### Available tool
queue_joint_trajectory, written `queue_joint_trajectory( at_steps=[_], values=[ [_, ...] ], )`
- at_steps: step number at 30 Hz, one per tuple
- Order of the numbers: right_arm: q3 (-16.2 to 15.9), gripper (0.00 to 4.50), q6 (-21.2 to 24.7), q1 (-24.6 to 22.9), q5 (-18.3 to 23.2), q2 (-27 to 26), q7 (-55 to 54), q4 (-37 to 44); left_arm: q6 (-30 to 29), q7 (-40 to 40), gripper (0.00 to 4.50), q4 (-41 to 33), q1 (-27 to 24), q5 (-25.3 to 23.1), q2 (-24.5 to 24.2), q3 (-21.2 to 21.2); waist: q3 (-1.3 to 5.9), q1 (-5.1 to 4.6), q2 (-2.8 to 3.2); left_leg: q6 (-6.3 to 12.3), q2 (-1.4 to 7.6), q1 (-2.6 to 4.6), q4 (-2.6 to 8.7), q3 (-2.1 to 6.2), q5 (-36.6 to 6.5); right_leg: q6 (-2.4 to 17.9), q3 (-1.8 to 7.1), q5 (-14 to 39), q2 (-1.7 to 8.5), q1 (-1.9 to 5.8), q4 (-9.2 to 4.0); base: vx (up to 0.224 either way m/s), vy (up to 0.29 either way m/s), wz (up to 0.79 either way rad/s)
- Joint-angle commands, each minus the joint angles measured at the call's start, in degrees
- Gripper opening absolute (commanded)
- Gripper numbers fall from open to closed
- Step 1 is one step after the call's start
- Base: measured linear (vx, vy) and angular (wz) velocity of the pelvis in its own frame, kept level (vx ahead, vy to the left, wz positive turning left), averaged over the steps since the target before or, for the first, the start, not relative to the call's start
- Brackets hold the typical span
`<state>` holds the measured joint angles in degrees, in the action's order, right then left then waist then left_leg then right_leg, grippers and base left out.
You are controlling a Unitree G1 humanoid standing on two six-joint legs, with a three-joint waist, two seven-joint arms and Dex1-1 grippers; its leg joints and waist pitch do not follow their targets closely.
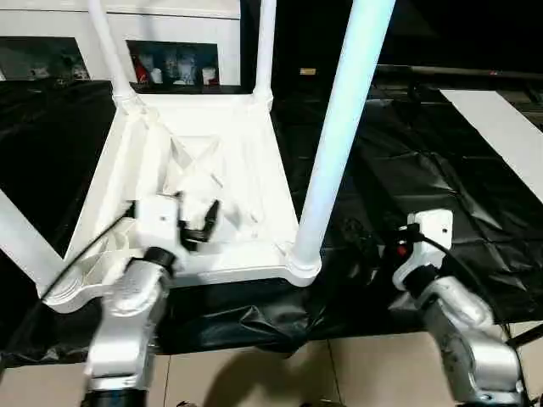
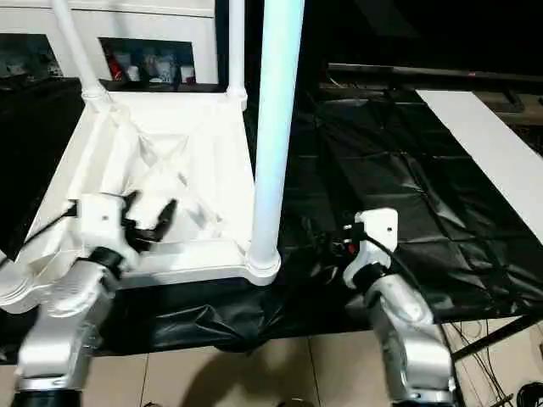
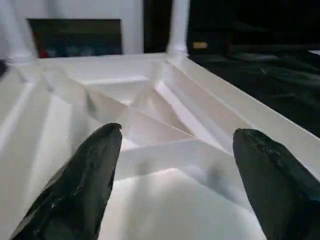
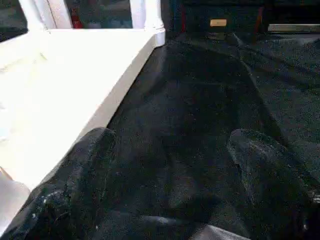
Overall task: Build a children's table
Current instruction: Rotate leg to tighten
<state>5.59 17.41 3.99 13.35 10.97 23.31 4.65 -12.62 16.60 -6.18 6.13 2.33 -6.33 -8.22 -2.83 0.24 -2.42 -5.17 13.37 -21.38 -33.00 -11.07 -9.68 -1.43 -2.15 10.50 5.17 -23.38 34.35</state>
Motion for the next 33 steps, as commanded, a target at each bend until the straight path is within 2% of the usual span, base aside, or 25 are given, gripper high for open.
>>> queue_joint_trajectory(
  at_steps=[1,6,9,10,11,12,13,14,15,16,17,18,19,20,21,22,23,24,25,26,27,29,30,32,33],
  values=[
    [0.1,3.96,0.6,-0.4,0.4,1.4,1.7,0.9,-1.3,0.0,4.22,-1.9,-0.7,0.1,-0.1,0.3,3.44,0.16,0.38,1.02,-0.45,0.39,3.34,-0.14,-15.2,7.3,1.29,10.1,0.5,2.12,-4.1,0.0,0.0,0.0],
    [-1.0,3.96,1.1,-0.5,0.4,1.1,2.2,0.4,-2.8,-0.4,4.39,-3.6,-2.2,0.2,-0.9,0.1,3.42,0.35,0.28,1.3,-0.46,0.29,3.3,-0.13,-14.5,7.4,1.29,10.6,0.57,2.06,-4.08,0.0,0.0,0.0],
    [-2.1,3.96,1.1,-0.3,0.0,0.3,1.9,0.3,-3.1,-0.6,4.39,-3.7,-2.2,0.4,-1.2,-0.1,4.67,0.23,0.32,7.59,-1.53,-1.15,1.23,-0.51,8.3,13.0,0.76,-15.9,-0.66,1.33,-2.07,0.0,0.0,0.0],
    [-2.7,3.96,1.3,-0.1,0.0,0.1,1.9,0.3,-3.3,-0.6,4.39,-3.9,-2.2,0.5,-1.3,-0.1,5.89,0.05,-0.02,13.14,-2.92,-2.18,-0.8,-0.89,23.1,15.9,0.09,-34.9,-1.57,0.46,-0.83,-0.057,-0.008,-0.03],
    [-3.3,3.96,1.2,0.0,0.2,0.1,2.0,0.1,-3.8,-0.9,4.39,-4.2,-2.2,0.5,-1.5,0.0,6.84,-0.01,-0.07,17.18,-3.88,-3.27,-1.78,-0.77,28.1,17.5,-0.74,-43.5,-2.05,-0.1,-0.37,-0.057,-0.008,-0.03],
    [-3.5,3.96,1.1,0.0,0.3,0.1,2.1,0.1,-4.0,-0.9,4.39,-4.4,-2.3,0.7,-1.7,0.0,6.92,0.17,0.17,18.4,-3.9,-3.51,-1.76,-0.67,27.3,18.5,-1.06,-43.4,-1.84,-0.68,-0.79,-0.097,-0.002,-0.02],
    [-3.7,3.96,0.9,0.0,0.3,0.0,2.3,-0.2,-4.1,-1.0,4.39,-4.5,-2.6,0.8,-1.8,-0.2,5.97,-0.02,0.0,18.11,-3.03,-3.64,-1.2,-0.98,6.3,18.3,-1.54,-17.0,-0.69,-1.63,-4.21,-0.148,0.02,0.01],
    [-3.7,3.96,0.8,0.0,0.3,0.0,2.4,-0.3,-4.1,-1.0,4.39,-4.6,-2.7,0.8,-1.8,-0.2,5.97,-0.02,0.0,18.11,-3.03,-3.64,-1.2,-0.98,6.3,18.3,-1.54,-17.0,-0.69,-1.63,-4.21,-0.148,0.02,0.01],
    [-3.7,3.96,0.7,-0.1,0.2,0.1,2.7,-0.6,-4.2,-1.1,4.39,-5.0,-3.2,0.6,-1.8,-0.1,4.52,-0.14,0.18,12.6,-1.53,-2.11,-0.19,-0.72,-15.0,14.1,-2.36,14.2,-0.29,-2.19,-6.3,-0.184,0.037,-0.04],
    [-3.6,3.96,0.8,-0.2,0.4,0.5,3.4,-0.9,-4.8,-1.0,4.39,-6.5,-4.1,0.7,-1.8,0.0,2.96,-1.17,0.52,4.37,-1.01,0.49,-0.45,0.31,-31.6,4.7,-4.18,38.6,-0.29,-3.43,-8.09,-0.214,0.071,-0.18],
    [-3.6,3.96,0.7,-0.2,0.3,0.9,3.8,-1.1,-5.0,-1.0,4.39,-7.0,-4.5,0.7,-1.8,0.1,1.47,-3.2,0.9,-0.56,-0.36,1.88,0.94,1.78,-44.0,-4.0,-9.47,44.2,-2.82,-2.89,-11.15,-0.214,0.071,-0.18],
    [-3.6,3.96,0.6,-0.2,0.4,1.0,3.9,-1.1,-5.1,-1.1,4.39,-7.2,-4.6,0.7,-1.7,0.1,-0.02,-1.38,3.62,-2.17,2.28,-2.38,8.11,1.55,-53.5,-1.2,-10.51,35.3,-3.37,1.08,-2.3,-0.225,0.077,-0.22],
    [-3.1,3.96,0.4,0.2,0.6,1.6,4.4,-1.7,-5.1,-1.0,4.39,-7.4,-4.7,1.0,-1.9,0.2,0.06,3.87,4.51,-7.34,-0.52,-8.95,11.4,-4.05,-59.6,4.3,-10.17,16.5,-3.16,7.41,9.29,-0.209,0.033,-0.01],
    [-2.8,3.96,0.3,0.5,0.7,1.8,4.5,-2.0,-5.0,-0.9,4.39,-7.4,-4.6,1.1,-1.9,0.2,0.41,7.12,3.6,-5.8,0.97,-9.55,11.53,-5.93,-57.5,3.0,-7.0,21.5,-2.65,8.99,13.27,-0.209,0.033,-0.01],
    [-2.3,3.96,0.6,1.2,1.2,2.2,4.8,-2.2,-4.9,-0.7,4.39,-7.4,-4.4,1.8,-1.8,0.0,3.7,5.5,-2.66,-4.56,2.3,-2.55,0.27,-5.01,-31.1,-4.3,1.53,51.5,1.88,4.24,9.28,-0.119,-0.1,0.1],
    [-2.4,3.96,1.0,2.1,1.6,2.6,5.4,-1.4,-3.5,0.2,4.39,-7.1,-4.5,3.3,-2.0,-1.2,1.06,4.92,-4.0,-3.13,0.41,1.78,-12.46,-0.34,-15.6,-3.4,4.04,73.7,9.78,-4.82,-6.3,0.031,-0.139,0.04],
    [-2.6,3.96,1.5,3.2,2.4,2.8,6.3,-0.6,-1.9,0.7,4.39,-6.2,-4.4,4.2,-2.6,-2.5,1.53,5.12,-2.58,1.84,-3.32,-4.21,-11.0,4.65,-3.6,0.2,7.96,64.3,6.72,2.12,-5.13,0.031,-0.139,0.04],
    [-2.7,3.96,2.0,3.8,3.4,2.8,7.3,-0.2,0.1,1.1,4.39,-5.3,-4.5,5.1,-2.8,-3.7,0.82,6.12,-2.39,1.54,-3.41,-3.97,-8.92,4.92,-1.7,2.2,6.62,55.4,6.0,3.73,-4.57,0.0,0.0,0.0],
    [-3.1,3.96,2.6,4.2,4.7,3.1,8.6,0.4,1.6,0.1,4.39,-4.7,-4.8,4.4,-3.1,-4.5,2.03,6.96,-0.73,-0.25,-1.06,0.58,-3.82,3.74,-3.9,5.5,4.69,33.0,2.67,2.51,-1.37,-0.14,-0.025,0.49],
    [-4.0,3.96,3.1,4.0,5.0,3.7,9.8,1.1,1.6,-1.4,4.39,-4.7,-5.2,2.9,-3.5,-4.9,1.97,5.57,-0.69,0.54,0.01,3.66,-0.94,2.91,-14.1,8.9,2.93,21.3,0.05,1.05,-0.17,-0.14,-0.025,0.49],
    [-4.0,3.96,3.1,4.0,5.0,3.7,9.9,1.1,1.6,-1.4,4.39,-4.7,-5.2,2.9,-3.5,-4.9,2.22,5.17,0.73,0.03,0.77,3.42,0.75,2.59,-17.4,11.2,2.94,16.1,0.54,1.97,-0.68,-0.177,-0.028,0.49],
    [-6.4,3.96,2.3,2.8,4.9,3.9,12.7,1.9,1.6,-3.0,4.39,-8.0,-6.8,2.8,-2.8,-5.8,1.94,4.53,-0.33,-1.05,1.27,2.04,2.81,2.66,-19.2,10.6,2.28,15.5,0.91,3.47,-1.57,-0.071,0.048,0.14],
    [-6.8,3.96,1.9,2.4,4.8,3.5,13.0,1.5,2.3,-3.1,4.39,-9.4,-7.7,3.3,-2.2,-6.0,2.05,4.72,-0.03,-1.33,1.23,1.95,3.09,2.7,-19.3,10.2,2.26,15.9,1.28,3.62,-1.72,-0.046,0.075,0.0],
    [-7.7,3.96,1.0,3.5,3.5,2.3,12.1,-1.4,1.3,-5.0,4.39,-12.0,-9.0,2.0,-2.1,-6.3,1.72,4.19,-0.83,-2.11,1.17,1.7,3.84,2.55,-21.1,8.8,2.12,20.3,2.02,3.3,-2.94,-0.033,0.07,0.0],
    [-7.7,3.96,1.0,3.5,3.5,2.3,12.1,-1.4,1.3,-5.0,4.39,-12.0,-9.0,2.0,-2.1,-6.3,1.81,4.04,-0.64,-2.54,1.06,1.63,3.88,2.64,-21.4,8.5,2.12,20.8,2.11,3.32,-3.03,-0.026,0.063,-0.02]
  ],
)
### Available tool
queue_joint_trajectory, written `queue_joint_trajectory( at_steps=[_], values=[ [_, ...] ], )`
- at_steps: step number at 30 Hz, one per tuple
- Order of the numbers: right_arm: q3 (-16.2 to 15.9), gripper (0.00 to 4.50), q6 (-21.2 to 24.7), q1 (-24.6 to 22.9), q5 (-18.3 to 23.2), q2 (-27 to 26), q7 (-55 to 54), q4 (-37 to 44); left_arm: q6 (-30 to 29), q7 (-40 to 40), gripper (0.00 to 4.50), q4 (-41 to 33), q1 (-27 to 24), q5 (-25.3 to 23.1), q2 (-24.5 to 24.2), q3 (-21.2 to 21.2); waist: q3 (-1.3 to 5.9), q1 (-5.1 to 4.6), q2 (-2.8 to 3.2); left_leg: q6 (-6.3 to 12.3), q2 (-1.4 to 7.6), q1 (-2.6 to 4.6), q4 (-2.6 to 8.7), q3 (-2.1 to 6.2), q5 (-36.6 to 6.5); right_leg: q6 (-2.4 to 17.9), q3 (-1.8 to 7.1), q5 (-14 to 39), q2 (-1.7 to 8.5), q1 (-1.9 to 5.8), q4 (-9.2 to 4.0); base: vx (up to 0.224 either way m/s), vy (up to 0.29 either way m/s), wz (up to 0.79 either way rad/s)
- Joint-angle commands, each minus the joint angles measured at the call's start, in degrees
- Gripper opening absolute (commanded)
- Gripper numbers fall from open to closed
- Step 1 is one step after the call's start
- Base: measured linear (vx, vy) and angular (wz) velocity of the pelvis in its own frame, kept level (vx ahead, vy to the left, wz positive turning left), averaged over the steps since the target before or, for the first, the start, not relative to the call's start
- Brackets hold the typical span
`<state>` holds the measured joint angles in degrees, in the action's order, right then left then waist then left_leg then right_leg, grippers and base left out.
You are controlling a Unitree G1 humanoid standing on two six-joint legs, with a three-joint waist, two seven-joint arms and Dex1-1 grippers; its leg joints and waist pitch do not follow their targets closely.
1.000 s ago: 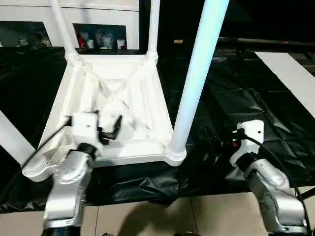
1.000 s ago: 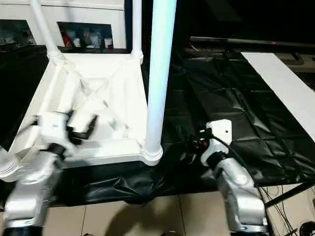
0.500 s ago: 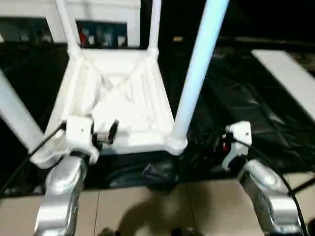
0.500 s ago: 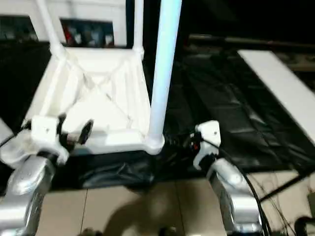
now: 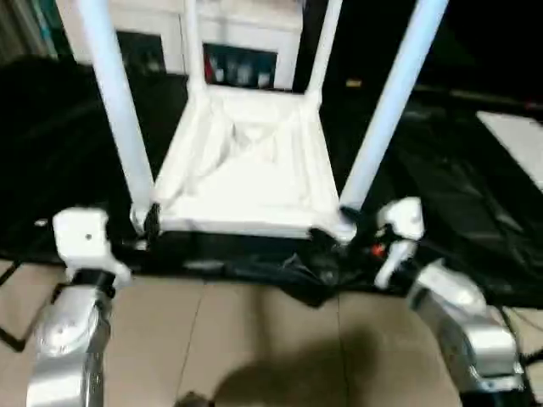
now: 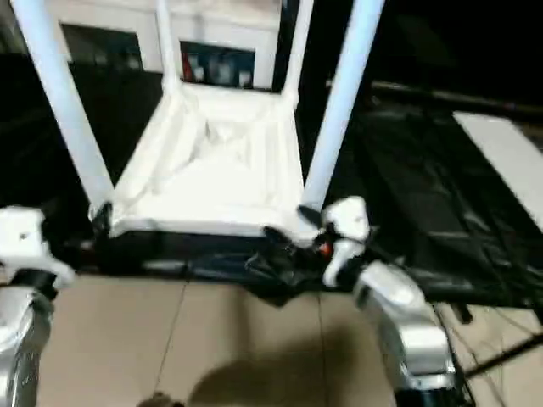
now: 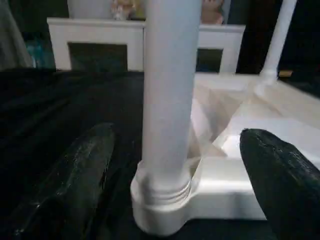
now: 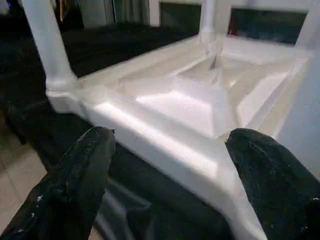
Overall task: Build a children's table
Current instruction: Rotate leg to tighten
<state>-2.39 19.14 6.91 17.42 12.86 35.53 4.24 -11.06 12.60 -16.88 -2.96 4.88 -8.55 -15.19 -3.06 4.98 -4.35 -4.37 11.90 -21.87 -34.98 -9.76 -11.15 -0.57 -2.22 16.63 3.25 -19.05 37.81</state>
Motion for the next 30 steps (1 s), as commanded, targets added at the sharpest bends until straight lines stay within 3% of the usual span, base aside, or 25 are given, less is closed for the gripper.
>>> queue_joint_trajectory(
  at_steps=[1,3,6,9,10,13,14,16,17,18,19,22,24,28,30],
  values=[
    [0.4,3.96,-1.0,1.2,-0.7,-0.5,-0.8,-2.3,0.3,-1.9,4.39,-1.6,-0.2,-0.8,0.5,0.1,2.19,-1.03,1.06,-3.74,2.41,1.79,5.99,1.4,-19.2,6.8,2.18,14.1,4.15,-0.79,-6.59,-0.017,0.06,-0.1],
    [0.8,3.96,-1.3,3.4,-0.4,-2.4,-2.1,-5.1,-0.8,-3.3,4.39,-1.8,0.2,0.1,1.1,-0.9,2.4,-1.56,0.66,-4.05,2.23,1.14,6.34,1.55,-17.6,5.8,1.88,12.2,4.09,-0.35,-6.52,-0.012,0.058,-0.13],
    [0.5,3.96,-1.3,5.4,0.0,-3.3,-2.4,-6.7,-2.2,-2.5,4.39,0.7,2.4,1.0,0.0,-0.5,2.7,-2.2,-0.24,-4.68,2.04,1.18,6.17,1.59,-18.7,5.0,1.98,11.6,4.23,-0.8,-6.69,0.0,0.0,0.0],
    [-0.3,3.96,-1.4,7.2,-0.3,-4.4,-3.0,-8.3,-2.9,-1.2,4.39,6.1,7.5,0.9,-2.3,0.3,3.17,-1.8,-0.39,-3.72,1.74,1.36,5.65,1.09,-13.0,4.7,2.26,3.3,3.99,-1.11,-6.12,0.0,0.0,0.0],
    [-0.8,3.96,-1.7,7.9,-0.6,-4.9,-3.1,-9.1,-4.7,-2.3,4.39,9.2,9.9,-1.2,-3.4,0.6,3.46,-1.7,-0.52,-3.62,1.72,1.3,5.63,1.07,-10.7,4.7,2.11,-1.9,3.83,-0.73,-5.54,0.0,0.0,0.0],
    [-1.1,3.96,-2.2,8.5,-0.7,-5.7,-3.1,-10.0,-5.3,-3.7,4.39,13.0,12.8,-2.6,-4.3,0.5,3.67,-1.66,-0.61,-2.9,1.61,1.05,5.31,0.96,-5.8,5.2,1.96,-10.3,3.68,-0.25,-4.95,0.017,-0.001,-0.03],
    [-1.1,3.96,-2.3,8.6,-0.7,-5.9,-3.0,-10.2,-5.4,-4.1,4.39,14.0,13.5,-3.0,-4.6,0.5,3.81,-1.57,-0.71,-2.52,1.47,1.45,5.02,0.75,-5.7,5.7,2.06,-11.5,3.66,-0.37,-4.95,0.0,0.0,0.0],
    [-1.3,3.96,-2.1,8.5,-0.6,-6.1,-2.8,-10.0,-5.2,-4.6,4.39,15.3,14.5,-2.7,-4.7,0.0,3.86,-1.42,-0.74,-2.28,1.62,1.43,5.02,0.74,-5.2,6.3,2.07,-12.7,3.75,-0.12,-4.87,0.0,0.0,0.0],
    [-1.7,3.96,-1.6,8.4,-0.4,-6.2,-2.3,-9.8,-5.6,-5.9,4.39,16.8,16.0,-3.2,-5.2,-0.6,3.91,-1.27,-0.21,-2.27,1.62,1.5,5.03,0.79,-5.0,6.8,2.03,-13.4,3.76,-0.03,-4.71,0.0,0.0,0.0],
    [-2.0,3.96,-1.4,8.2,-0.3,-6.1,-1.8,-9.7,-5.8,-6.1,4.39,17.1,16.7,-2.6,-5.2,-0.9,3.89,-1.29,-0.43,-2.15,1.64,1.44,5.0,0.76,-4.7,7.2,2.04,-14.2,3.77,0.08,-4.71,0.0,0.0,0.0],
    [-2.1,3.96,-1.5,8.1,-0.3,-5.9,-1.4,-9.7,-6.6,-6.5,4.39,16.8,17.1,-2.6,-5.2,-1.1,3.88,-1.22,-0.25,-2.2,1.66,1.47,5.04,0.75,-4.9,7.4,2.01,-14.1,3.78,0.1,-4.71,0.0,0.0,0.0],
    [-2.1,3.96,-1.5,7.8,-0.1,-5.7,-1.2,-10.3,-8.3,-7.5,4.39,16.5,17.8,-1.3,-4.6,-1.5,3.7,-1.12,0.3,-2.64,1.78,1.53,5.25,0.8,-6.8,8.2,2.01,-11.7,3.88,0.05,-4.82,0.0,0.0,0.0],
    [-2.2,3.96,-1.8,7.7,-0.3,-5.6,-1.1,-10.6,-8.8,-7.8,4.39,16.6,18.1,-0.9,-4.3,-1.7,3.65,-1.2,-0.03,-2.85,1.81,1.51,5.27,0.74,-7.6,8.4,2.03,-10.5,3.86,0.08,-4.92,0.0,0.0,0.0],
    [-2.5,3.96,-2.8,7.7,0.0,-6.5,-0.9,-11.1,-9.8,-8.3,4.39,17.9,19.6,0.4,-2.7,-2.1,3.48,-1.04,0.63,-3.19,1.85,1.58,5.41,0.74,-9.5,8.9,2.16,-8.0,3.98,-0.1,-5.2,0.0,0.0,0.0],
    [-2.7,3.96,-2.8,7.6,0.3,-6.8,-0.6,-10.9,-9.9,-8.7,4.39,18.5,20.1,0.8,-2.4,-2.2,3.42,-0.89,0.54,-3.14,1.86,1.55,5.53,0.76,-10.4,9.0,2.18,-6.4,4.06,-0.09,-5.34,0.0,0.0,0.0]
  ],
)
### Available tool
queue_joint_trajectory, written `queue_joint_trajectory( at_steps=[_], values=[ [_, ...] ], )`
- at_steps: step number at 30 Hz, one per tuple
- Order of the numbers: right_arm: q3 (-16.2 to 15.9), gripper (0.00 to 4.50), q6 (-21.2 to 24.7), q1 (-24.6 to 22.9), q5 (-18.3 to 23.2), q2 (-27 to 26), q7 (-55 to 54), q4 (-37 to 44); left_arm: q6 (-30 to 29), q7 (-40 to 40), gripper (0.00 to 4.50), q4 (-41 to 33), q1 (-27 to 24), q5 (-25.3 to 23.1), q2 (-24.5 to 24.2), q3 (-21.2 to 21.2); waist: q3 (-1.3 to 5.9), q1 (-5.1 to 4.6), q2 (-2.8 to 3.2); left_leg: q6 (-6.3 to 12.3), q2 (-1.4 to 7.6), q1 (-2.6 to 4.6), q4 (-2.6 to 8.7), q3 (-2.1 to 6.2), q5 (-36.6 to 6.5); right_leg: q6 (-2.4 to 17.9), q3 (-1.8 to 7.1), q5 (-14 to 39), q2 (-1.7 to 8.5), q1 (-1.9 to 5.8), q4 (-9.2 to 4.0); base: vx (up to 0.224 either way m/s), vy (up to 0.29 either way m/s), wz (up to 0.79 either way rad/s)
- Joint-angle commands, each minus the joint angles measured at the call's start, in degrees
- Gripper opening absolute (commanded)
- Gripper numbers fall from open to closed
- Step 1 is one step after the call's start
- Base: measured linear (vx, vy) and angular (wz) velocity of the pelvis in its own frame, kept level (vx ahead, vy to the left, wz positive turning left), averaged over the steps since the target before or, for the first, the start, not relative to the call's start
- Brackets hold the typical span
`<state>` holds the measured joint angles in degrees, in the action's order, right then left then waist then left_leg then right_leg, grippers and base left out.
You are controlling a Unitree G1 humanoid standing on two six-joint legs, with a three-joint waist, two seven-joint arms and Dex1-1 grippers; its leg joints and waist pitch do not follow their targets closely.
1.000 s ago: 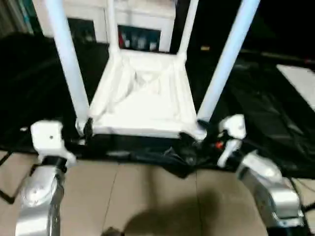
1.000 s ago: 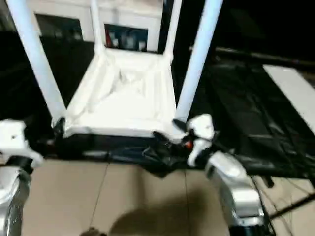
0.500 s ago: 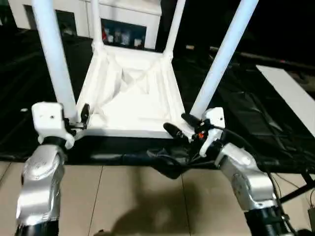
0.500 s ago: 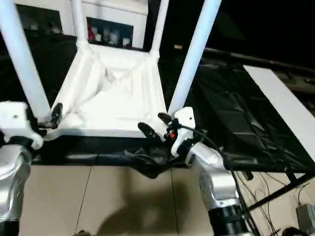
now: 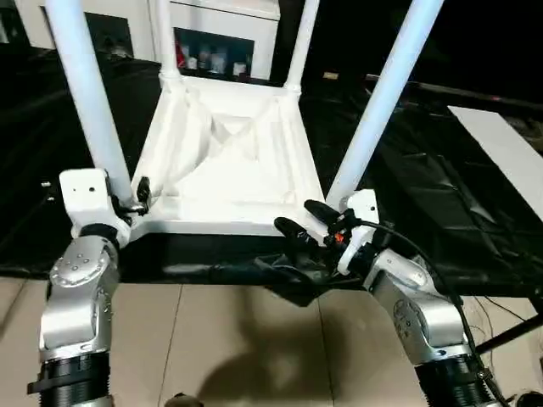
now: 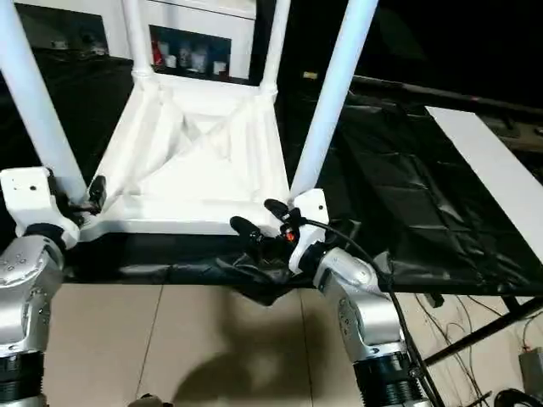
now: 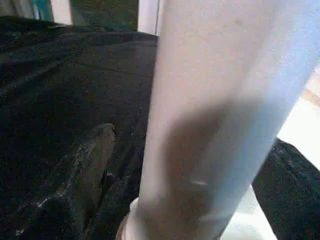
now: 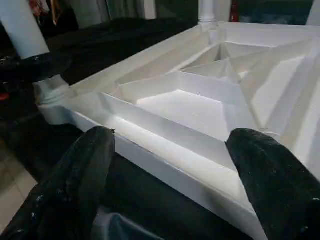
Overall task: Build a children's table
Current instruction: Rotate leg to tighten, then flip table
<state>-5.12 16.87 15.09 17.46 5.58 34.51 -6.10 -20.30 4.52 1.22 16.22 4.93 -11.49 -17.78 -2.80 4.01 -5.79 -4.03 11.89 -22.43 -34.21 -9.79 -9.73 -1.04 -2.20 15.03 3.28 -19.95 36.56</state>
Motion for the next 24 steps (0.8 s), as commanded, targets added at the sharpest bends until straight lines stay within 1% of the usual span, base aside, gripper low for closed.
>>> queue_joint_trajectory(
  at_steps=[1,2,3,4,6,8,10,11,14,16,17,18,19,20,21,23,24],
  values=[
    [-0.1,3.96,-0.6,-0.7,0.3,0.5,0.5,-0.6,-0.7,-0.8,4.39,0.5,1.0,0.8,0.6,0.4,3.12,0.18,2.06,-3.4,1.95,2.12,4.79,0.86,-11.8,9.4,2.13,-4.3,4.02,0.77,-4.07,0.0,0.0,0.0],
    [-0.2,3.96,-0.7,-0.7,0.1,0.4,0.5,-0.8,-0.9,-0.4,4.39,0.7,1.1,1.1,0.5,0.5,3.01,0.18,2.03,-3.41,1.91,1.98,4.84,0.85,-11.9,9.4,2.17,-3.8,4.06,0.81,-4.12,0.0,0.0,0.0],
    [-0.3,3.96,-0.9,-0.7,0.0,0.4,0.6,-0.9,-1.0,-0.1,4.14,0.9,1.2,1.2,0.5,0.6,3.06,0.21,2.13,-3.44,1.94,2.07,4.82,0.85,-11.8,9.4,2.18,-3.7,4.06,0.73,-4.12,0.0,0.0,0.0],
    [-0.3,3.96,-1.0,-0.6,0.0,0.3,0.6,-1.0,-1.0,-0.2,4.05,1.2,1.4,1.9,0.7,0.3,3.07,0.18,2.12,-3.44,1.91,2.04,4.77,0.83,-11.5,9.4,2.2,-3.9,4.03,0.75,-4.09,0.0,0.0,0.0],
    [-0.4,3.96,-1.0,-0.6,0.0,0.3,0.6,-1.0,-0.8,0.1,4.0,2.1,1.5,2.3,0.7,0.3,3.13,0.24,2.16,-3.39,1.85,2.06,4.69,0.79,-10.7,9.5,2.21,-4.9,4.0,0.75,-4.03,0.0,0.0,0.0],
    [-0.3,3.96,-1.2,-0.6,0.0,0.3,0.7,-1.1,-0.8,-0.2,3.69,2.8,1.7,2.3,0.8,0.2,3.19,0.3,2.15,-3.14,1.85,2.04,4.62,0.78,-9.5,9.3,2.18,-6.8,3.97,0.87,-3.9,0.0,0.0,0.0],
    [-0.2,3.96,-1.3,-0.6,-0.1,0.3,0.8,-1.3,-1.2,-0.4,3.58,2.8,1.8,2.4,1.1,0.1,3.18,0.4,2.11,-2.95,1.88,2.04,4.6,0.74,-9.0,9.5,2.16,-7.8,3.98,0.9,-3.85,0.0,0.0,0.0],
    [-0.2,3.96,-1.3,-0.6,-0.1,0.3,0.8,-1.3,-1.2,-0.4,3.56,2.8,1.8,2.4,1.1,0.1,3.16,0.44,2.16,-2.94,1.88,2.08,4.6,0.73,-9.1,9.5,2.16,-7.7,3.97,0.88,-3.85,0.0,0.0,0.0],
    [-0.2,3.96,-1.5,-0.5,-0.1,0.3,0.9,-1.5,-1.4,-1.4,3.23,2.8,1.9,2.6,1.6,-0.2,3.07,0.62,2.07,-3.0,1.92,2.15,4.65,0.69,-9.8,9.4,2.18,-6.7,4.0,0.78,-3.95,0.0,0.0,0.0],
    [-0.3,3.96,-1.9,-0.5,-0.3,0.3,1.1,-1.7,-1.0,-2.0,3.09,2.8,1.8,3.0,2.1,-0.4,3.06,0.78,2.08,-3.11,1.94,2.17,4.69,0.68,-10.4,9.2,2.22,-5.7,4.06,0.79,-4.06,0.0,0.0,0.0],
    [-0.3,3.96,-1.9,-0.5,-0.3,0.3,1.1,-1.7,-1.0,-2.0,3.0,2.8,1.8,3.0,2.1,-0.4,3.03,0.89,1.92,-3.09,1.94,2.16,4.72,0.68,-10.5,9.1,2.22,-5.0,4.11,0.78,-4.1,0.0,0.0,0.0],
    [-0.3,3.96,-2.1,-0.4,-0.3,0.3,1.2,-1.9,-0.8,-2.1,2.78,2.8,1.7,3.2,2.2,-0.4,3.04,0.88,1.88,-3.09,1.95,2.12,4.74,0.68,-10.5,9.0,2.22,-4.8,4.1,0.79,-4.1,0.0,0.0,0.0],
    [-0.4,3.96,-2.3,-0.3,-0.3,0.3,1.2,-2.1,-0.6,-2.2,2.69,2.9,1.7,3.4,2.4,-0.6,3.04,0.87,1.85,-3.11,1.95,2.14,4.74,0.68,-10.5,9.0,2.22,-4.6,4.1,0.76,-4.13,0.0,0.0,0.0],
    [-0.4,3.96,-2.3,-0.3,-0.2,0.3,1.2,-2.1,-0.5,-2.2,2.62,3.0,1.7,3.5,2.4,-0.6,3.08,0.87,1.89,-3.06,1.96,2.07,4.71,0.69,-10.2,9.0,2.23,-4.9,4.1,0.81,-4.09,0.0,0.0,0.0],
    [-0.4,3.96,-2.5,-0.2,-0.1,0.3,1.4,-2.3,-0.6,-2.2,2.62,3.1,1.8,3.7,2.6,-0.7,3.05,0.84,1.72,-3.0,1.94,2.03,4.7,0.68,-10.0,8.9,2.23,-5.0,4.06,0.81,-4.12,0.0,0.0,0.0],
    [-0.4,3.96,-2.6,-0.2,0.1,0.2,1.8,-2.5,-0.8,-2.2,2.45,3.2,1.9,4.3,3.0,-1.2,3.09,0.87,1.77,-2.7,1.9,2.01,4.65,0.68,-9.4,8.8,2.22,-5.5,4.08,0.85,-4.03,0.0,0.0,0.0],
    [-0.4,3.96,-2.7,-0.1,0.1,0.2,1.8,-2.6,-0.9,-2.2,2.45,3.2,2.0,4.6,3.1,-1.3,3.1,0.87,1.77,-2.66,1.9,1.98,4.63,0.67,-9.2,8.8,2.24,-5.7,4.1,0.87,-4.04,0.0,0.0,0.0]
  ],
)
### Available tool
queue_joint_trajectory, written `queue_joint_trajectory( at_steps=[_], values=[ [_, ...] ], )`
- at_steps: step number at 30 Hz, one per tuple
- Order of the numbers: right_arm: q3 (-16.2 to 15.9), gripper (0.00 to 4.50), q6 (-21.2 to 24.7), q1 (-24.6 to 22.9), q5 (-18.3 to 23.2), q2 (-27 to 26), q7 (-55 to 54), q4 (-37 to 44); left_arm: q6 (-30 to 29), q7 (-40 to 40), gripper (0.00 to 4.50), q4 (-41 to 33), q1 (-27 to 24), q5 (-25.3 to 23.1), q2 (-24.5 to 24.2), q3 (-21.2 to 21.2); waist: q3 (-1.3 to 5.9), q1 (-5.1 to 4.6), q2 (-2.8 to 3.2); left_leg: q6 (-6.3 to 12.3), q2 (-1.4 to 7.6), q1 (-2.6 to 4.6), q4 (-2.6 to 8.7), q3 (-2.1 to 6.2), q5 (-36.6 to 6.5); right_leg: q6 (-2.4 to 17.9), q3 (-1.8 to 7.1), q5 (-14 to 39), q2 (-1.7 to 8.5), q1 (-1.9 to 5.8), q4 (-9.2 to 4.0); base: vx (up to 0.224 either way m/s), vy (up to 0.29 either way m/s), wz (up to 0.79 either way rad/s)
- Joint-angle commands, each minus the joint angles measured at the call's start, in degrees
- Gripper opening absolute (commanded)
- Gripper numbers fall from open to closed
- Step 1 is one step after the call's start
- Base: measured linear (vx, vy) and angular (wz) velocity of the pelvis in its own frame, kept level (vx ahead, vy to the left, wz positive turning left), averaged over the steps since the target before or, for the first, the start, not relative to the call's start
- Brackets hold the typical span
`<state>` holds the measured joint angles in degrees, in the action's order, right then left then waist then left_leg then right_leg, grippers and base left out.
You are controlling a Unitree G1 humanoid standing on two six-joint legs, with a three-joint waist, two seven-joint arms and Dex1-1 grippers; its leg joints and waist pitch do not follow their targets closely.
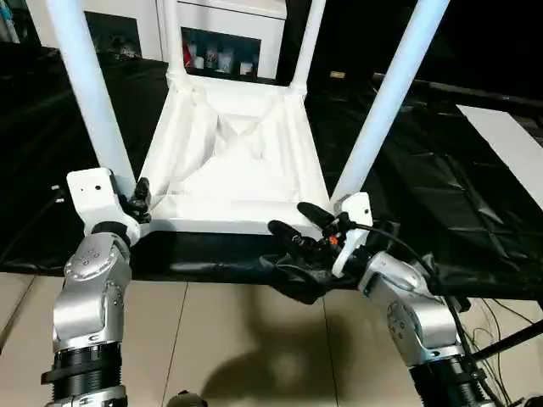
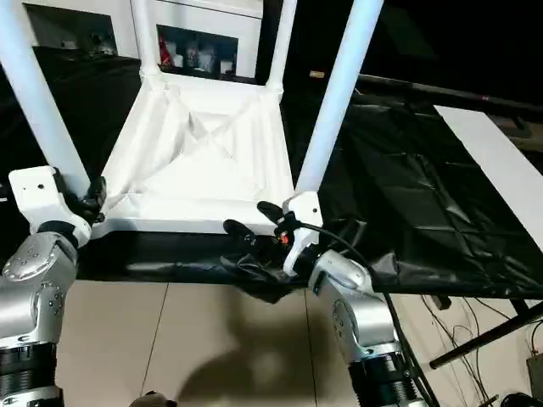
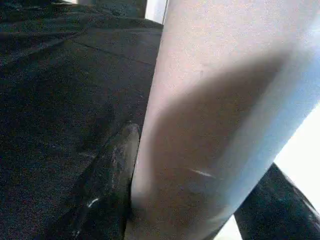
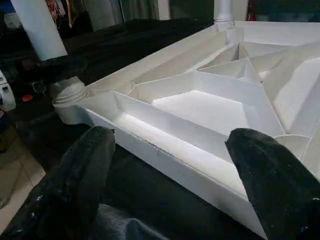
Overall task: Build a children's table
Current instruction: Flip table
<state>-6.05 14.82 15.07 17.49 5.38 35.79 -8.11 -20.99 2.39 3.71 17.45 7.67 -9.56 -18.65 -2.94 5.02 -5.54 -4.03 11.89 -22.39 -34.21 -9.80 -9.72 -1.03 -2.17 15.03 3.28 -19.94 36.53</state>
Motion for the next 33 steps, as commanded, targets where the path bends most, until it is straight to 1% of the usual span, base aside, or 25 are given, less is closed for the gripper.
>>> queue_joint_trajectory(
  at_steps=[1,3,4,5,7,9,10,12,13,14,15,16,17,18,20,21,23,24,25,27,28,29,30,31,33],
  values=[
    [0.6,3.96,-0.4,0.0,0.4,0.3,0.9,-0.8,-0.7,-0.1,2.4,0.8,1.0,2.7,1.7,-1.0,3.2,-0.15,1.3,-2.55,1.87,1.87,4.62,0.66,-9.1,8.8,2.18,-5.6,4.08,0.91,-4.03,0.0,0.0,0.0],
    [0.7,3.96,-0.2,0.0,0.7,0.3,1.1,-0.9,-1.1,-0.3,2.36,0.9,1.3,3.7,2.2,-1.6,3.13,-0.15,1.38,-2.47,1.95,1.97,4.66,0.63,-9.5,8.9,2.21,-4.9,4.13,0.78,-4.09,0.0,0.0,0.0],
    [0.7,3.96,0.5,0.2,0.8,0.4,1.4,-1.6,-2.7,-0.9,2.35,1.4,2.7,7.3,4.1,-3.7,3.12,-0.2,1.03,-2.41,1.95,1.97,4.63,0.58,-9.7,9.0,2.22,-4.3,4.1,0.76,-4.15,0.0,0.0,0.0],
    [0.7,3.96,1.0,0.3,0.9,0.4,1.3,-2.0,-3.4,-1.3,2.35,1.8,3.6,9.1,5.0,-4.6,3.08,-0.15,1.19,-2.48,1.91,2.0,4.65,0.56,-9.9,9.3,2.2,-3.7,4.15,0.7,-4.17,0.0,0.0,0.0],
    [0.6,3.96,1.7,0.8,0.5,0.3,0.7,-3.1,-4.1,-2.3,2.34,2.5,5.1,11.7,6.6,-5.9,2.93,-0.01,0.92,-2.17,1.81,1.98,4.57,0.43,-10.5,9.5,2.3,-1.5,4.24,0.63,-4.43,0.0,0.0,0.0],
    [0.4,3.96,2.3,1.1,0.3,0.3,0.3,-3.7,-4.2,-2.5,2.34,3.0,5.7,12.6,7.2,-6.3,2.9,0.13,1.04,-2.2,1.82,1.97,4.59,0.43,-10.6,9.6,2.31,-0.3,4.38,0.6,-4.5,0.0,0.0,0.0],
    [0.1,3.96,2.7,1.6,-0.5,0.3,-0.6,-4.9,-4.4,-3.1,2.34,3.5,6.6,13.6,8.1,-6.6,2.83,0.11,0.86,-2.28,1.85,1.85,4.68,0.41,-10.9,9.5,2.3,0.8,4.38,0.6,-4.66,0.0,0.0,0.0],
    [0.7,3.96,3.8,3.1,-1.6,-0.3,-3.2,-8.2,-4.9,-3.6,2.34,4.1,7.9,14.9,9.9,-6.8,2.85,-0.06,0.94,-2.66,1.75,1.86,4.67,0.43,-10.4,9.7,2.22,1.2,4.3,0.51,-4.58,0.0,0.0,0.0],
    [1.6,3.96,3.8,4.1,-1.8,-0.8,-4.9,-10.1,-5.1,-3.6,2.34,4.2,8.3,14.9,10.6,-6.5,2.92,0.09,0.91,-2.76,1.81,1.93,4.55,0.39,-10.3,9.5,2.28,1.4,4.39,0.47,-4.59,0.0,0.0,0.0],
    [2.1,4.23,3.6,4.6,-1.9,-1.1,-5.8,-11.1,-5.1,-3.6,2.34,4.3,8.5,14.8,10.9,-6.3,2.94,0.07,0.92,-2.8,1.81,1.81,4.62,0.41,-9.8,9.2,2.29,0.9,4.41,0.54,-4.57,0.0,0.0,0.0],
    [3.5,4.23,4.0,5.4,-0.5,-1.9,-6.1,-12.3,-5.2,-3.6,2.34,4.2,8.8,14.9,11.5,-6.0,3.02,0.06,1.0,-2.78,1.8,1.78,4.6,0.42,-9.3,9.0,2.29,0.2,4.39,0.58,-4.49,0.0,0.0,0.0],
    [6.0,4.3,4.3,7.2,2.3,-3.5,-6.7,-14.5,-5.6,-3.5,2.34,4.0,9.2,14.8,12.5,-5.8,3.2,0.04,0.93,-2.6,1.86,1.79,4.52,0.49,-8.6,8.9,2.23,-1.6,4.4,0.72,-4.26,0.0,0.0,0.0],
    [6.2,4.35,4.3,7.3,2.4,-3.5,-6.7,-14.6,-5.7,-3.5,2.32,4.0,9.2,14.7,12.6,-5.7,3.24,-0.07,0.97,-2.14,1.88,1.8,4.46,0.43,-7.9,9.0,2.26,-3.6,4.38,0.68,-4.05,0.0,0.0,0.0],
    [7.2,4.43,4.2,8.2,3.7,-4.2,-6.9,-15.7,-5.8,-3.4,2.31,4.0,9.4,14.5,12.8,-5.5,3.29,-0.01,1.03,-1.93,1.86,1.77,4.41,0.45,-7.4,9.0,2.21,-4.6,4.36,0.79,-3.99,0.0,0.0,0.0],
    [8.9,4.48,4.0,10.4,6.7,-5.8,-5.0,-17.9,-5.8,-3.5,2.3,4.5,9.7,14.3,13.5,-5.2,3.49,-0.03,1.01,-1.17,1.83,1.72,4.18,0.41,-5.1,9.0,2.11,-8.7,4.21,1.02,-3.66,0.0,0.0,0.0],
    [9.6,4.5,3.9,11.4,8.2,-6.5,-4.0,-18.8,-5.8,-3.6,2.3,4.7,9.9,14.4,13.7,-5.2,3.54,-0.19,0.93,-0.74,1.78,1.62,4.15,0.39,-4.8,9.3,2.11,-9.7,4.22,1.09,-3.49,0.0,0.0,0.0],
    [11.6,4.5,3.1,13.5,10.4,-8.2,-4.2,-21.2,-5.7,-4.0,2.3,5.1,10.3,14.8,14.0,-5.2,3.55,-0.05,0.97,0.2,1.8,1.68,4.02,0.33,-3.3,9.8,2.06,-11.4,4.24,1.16,-3.48,0.0,0.0,0.0],
    [12.6,4.5,3.0,14.5,11.5,-9.0,-4.4,-22.3,-5.7,-4.2,2.3,5.2,10.5,15.1,14.0,-5.2,3.54,-0.09,0.81,0.36,1.87,1.74,4.0,0.26,-3.3,10.0,2.08,-11.5,4.3,1.08,-3.43,0.0,0.0,0.0],
    [14.7,4.5,3.0,16.3,13.7,-10.2,-4.9,-24.1,-5.6,-4.5,2.3,5.3,10.6,15.3,14.1,-5.3,3.63,-0.1,0.78,0.61,1.92,1.73,4.02,0.29,-3.2,10.5,2.03,-11.4,4.39,1.15,-3.33,0.0,0.0,0.0],
    [17.3,4.5,3.1,18.4,15.8,-11.4,-6.1,-26.7,-5.6,-4.6,2.3,5.4,10.8,15.4,14.2,-5.3,3.58,-0.08,0.99,0.66,1.99,1.82,4.1,0.27,-3.5,11.0,2.0,-10.4,4.4,1.01,-3.34,0.0,0.0,0.0],
    [19.0,4.5,2.9,20.1,16.7,-12.1,-7.1,-28.8,-5.6,-4.7,2.3,5.3,10.9,15.3,14.4,-5.5,3.57,-0.09,0.98,0.52,2.08,1.89,4.12,0.26,-3.3,11.0,1.98,-10.4,4.42,0.95,-3.27,0.0,0.0,0.0],
    [20.0,4.5,2.4,21.3,17.1,-12.4,-7.6,-30.4,-5.6,-4.7,2.3,5.2,10.8,15.3,14.5,-5.5,3.54,-0.09,0.72,0.3,2.04,1.89,4.14,0.18,-3.4,11.0,1.9,-9.9,4.33,0.97,-3.36,0.0,0.0,0.0],
    [20.1,4.5,2.3,21.5,17.1,-12.5,-7.7,-30.6,-5.6,-4.7,2.3,5.2,10.8,15.3,14.5,-5.5,3.52,-0.04,0.83,0.17,2.03,1.93,4.16,0.17,-3.7,11.0,1.87,-9.4,4.37,0.94,-3.33,0.0,0.0,0.0],
    [22.4,4.5,-0.1,24.8,18.0,-13.1,-9.7,-34.8,-5.6,-5.0,2.3,4.5,10.5,15.4,14.8,-5.4,3.56,-0.13,0.52,-0.33,2.04,1.76,4.16,0.11,-3.5,10.6,1.93,-9.2,4.56,1.01,-3.27,0.0,0.0,0.0],
    [24.2,4.5,-1.8,27.5,19.0,-13.4,-10.9,-38.1,-5.7,-5.2,2.3,4.0,10.1,15.4,15.0,-5.4,3.67,-0.05,0.64,-0.5,1.94,1.82,4.08,0.02,-3.6,10.7,1.9,-8.4,4.58,0.99,-3.32,0.0,0.0,0.0]
  ],
)
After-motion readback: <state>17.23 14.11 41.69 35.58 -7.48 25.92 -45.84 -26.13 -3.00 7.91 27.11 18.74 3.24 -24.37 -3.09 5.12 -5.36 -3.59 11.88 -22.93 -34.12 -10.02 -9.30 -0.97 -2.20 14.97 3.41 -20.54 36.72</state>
